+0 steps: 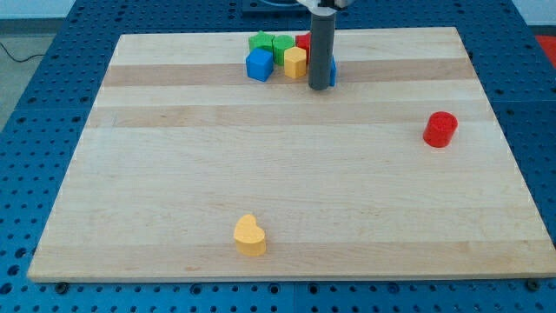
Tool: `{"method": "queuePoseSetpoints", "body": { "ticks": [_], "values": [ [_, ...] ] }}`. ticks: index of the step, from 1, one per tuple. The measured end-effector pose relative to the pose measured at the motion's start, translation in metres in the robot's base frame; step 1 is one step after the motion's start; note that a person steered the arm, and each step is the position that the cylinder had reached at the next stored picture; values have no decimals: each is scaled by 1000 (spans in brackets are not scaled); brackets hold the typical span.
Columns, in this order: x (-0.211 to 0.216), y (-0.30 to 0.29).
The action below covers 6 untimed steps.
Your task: Place the red circle under the yellow hexagon
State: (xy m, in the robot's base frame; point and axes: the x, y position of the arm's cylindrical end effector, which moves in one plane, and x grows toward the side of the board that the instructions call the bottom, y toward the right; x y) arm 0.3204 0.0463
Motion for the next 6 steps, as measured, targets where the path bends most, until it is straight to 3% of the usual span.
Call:
{"method": "queuePoseSetpoints", "body": {
  "ticks": [2,3,5,6],
  "values": [
    [-14,1],
    [4,16],
    [15,169],
    [59,199]
  ]
}}
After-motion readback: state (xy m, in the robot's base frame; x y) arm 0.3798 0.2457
